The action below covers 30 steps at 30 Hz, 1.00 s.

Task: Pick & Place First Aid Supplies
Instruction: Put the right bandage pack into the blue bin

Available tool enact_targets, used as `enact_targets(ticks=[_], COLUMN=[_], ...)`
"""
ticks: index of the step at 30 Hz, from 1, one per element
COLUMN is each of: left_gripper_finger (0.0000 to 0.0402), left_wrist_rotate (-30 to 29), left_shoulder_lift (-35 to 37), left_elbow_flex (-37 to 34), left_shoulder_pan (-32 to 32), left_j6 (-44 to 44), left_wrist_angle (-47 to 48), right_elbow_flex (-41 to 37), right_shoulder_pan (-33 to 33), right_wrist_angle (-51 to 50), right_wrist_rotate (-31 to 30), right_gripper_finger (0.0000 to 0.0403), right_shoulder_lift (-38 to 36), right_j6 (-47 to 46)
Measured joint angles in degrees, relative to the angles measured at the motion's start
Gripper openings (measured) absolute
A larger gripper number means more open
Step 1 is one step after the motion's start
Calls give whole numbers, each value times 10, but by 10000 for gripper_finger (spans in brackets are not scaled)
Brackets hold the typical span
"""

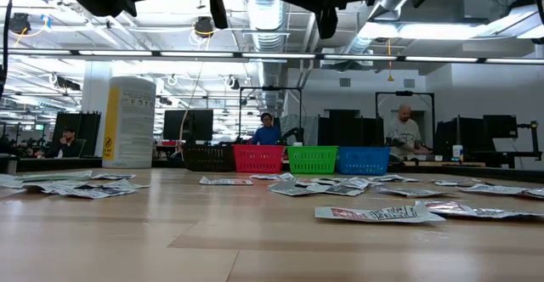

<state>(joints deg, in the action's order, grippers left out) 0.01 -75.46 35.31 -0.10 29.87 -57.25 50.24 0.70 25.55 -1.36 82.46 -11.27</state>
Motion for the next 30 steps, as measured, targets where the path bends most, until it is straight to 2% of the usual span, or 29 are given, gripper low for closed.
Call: enact_targets(ticks=[8, 12, 23, 26, 30], left_gripper_finger=[18, 32, 138, 161, 172], left_wrist_rotate=[0, 0, 11, 11, 3], left_shoulder_lift=[0, 0, 29, 58, 104], left_elbow_flex=[0, 0, -1, -1, -1], left_shoulder_pan=[0, 0, 0, 1, 1], left_j6=[0, -3, -107, -160, -210], left_wrist_angle=[0, 0, 0, 14, 76], right_elbow_flex=[0, 0, 0, 0, 0], right_shoulder_pan=[0, 0, 0, -4, -17], right_wrist_angle=[7, 7, 4, -6, -56], right_wrist_rotate=[0, 0, -5, -37, -134], right_gripper_finger=[1, 0, 0, 0, 0], right_shoulder_lift=[-4, -4, -4, -4, -4], right_j6=[1, 0, -5, -8, -44])
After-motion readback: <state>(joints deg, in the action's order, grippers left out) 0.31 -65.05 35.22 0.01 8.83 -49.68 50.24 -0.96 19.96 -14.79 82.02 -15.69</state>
